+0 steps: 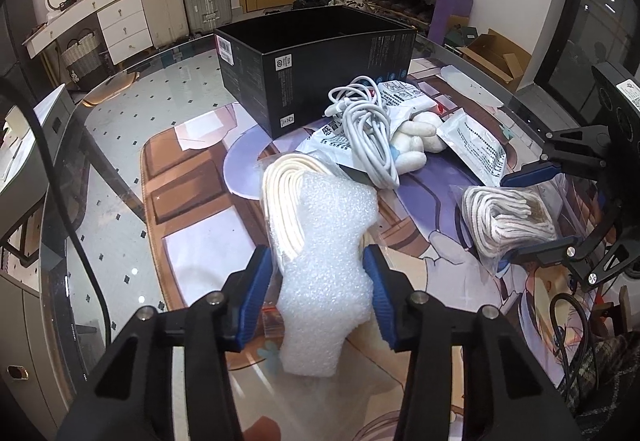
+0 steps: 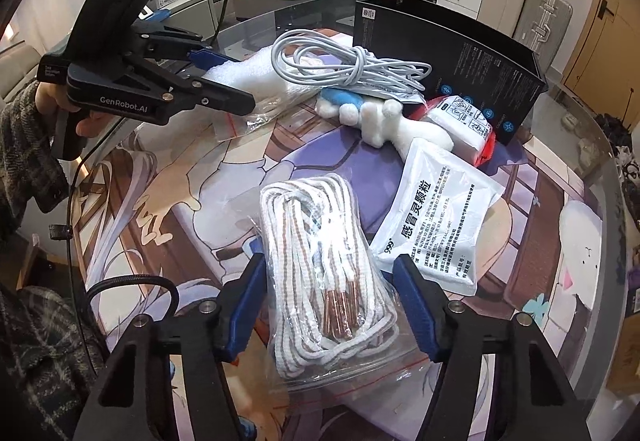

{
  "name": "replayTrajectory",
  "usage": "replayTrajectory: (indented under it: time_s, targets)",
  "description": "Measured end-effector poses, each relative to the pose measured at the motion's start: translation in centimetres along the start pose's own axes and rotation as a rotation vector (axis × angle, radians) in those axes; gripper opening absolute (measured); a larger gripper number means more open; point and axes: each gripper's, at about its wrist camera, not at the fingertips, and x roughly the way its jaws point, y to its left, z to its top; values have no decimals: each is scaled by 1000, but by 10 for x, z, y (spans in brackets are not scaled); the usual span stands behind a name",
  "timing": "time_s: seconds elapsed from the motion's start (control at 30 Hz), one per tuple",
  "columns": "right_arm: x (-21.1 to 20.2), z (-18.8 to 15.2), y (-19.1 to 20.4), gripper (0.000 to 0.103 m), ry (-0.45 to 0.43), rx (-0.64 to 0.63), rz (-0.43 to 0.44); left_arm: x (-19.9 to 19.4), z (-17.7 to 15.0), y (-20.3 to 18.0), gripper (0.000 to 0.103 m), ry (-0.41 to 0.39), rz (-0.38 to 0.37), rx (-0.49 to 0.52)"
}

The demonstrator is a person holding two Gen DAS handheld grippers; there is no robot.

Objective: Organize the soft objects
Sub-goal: 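Move the left tool toward the white foam piece while the right tool approaches the bagged white rope, then close the left tool on the white foam while the right tool grips the clear rope bag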

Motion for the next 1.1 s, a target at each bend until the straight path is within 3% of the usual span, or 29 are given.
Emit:
replayTrajectory:
  time_s: [0.13,0.63,1.0,1.1]
  targets:
    - [-1,-1,-2,57,12,10,19,1,-2,1,38,-5,9,-8]
    - [3,6,2,54,31,-5,14,3,-8,13,38,0,-47,-97]
    - [2,2,1,54,25,13,21,-5,-7,12,36,-5,-30,-111]
    - [0,3,-1,49,22,26,32,-12,-5,13,36,-16,-28,-126]
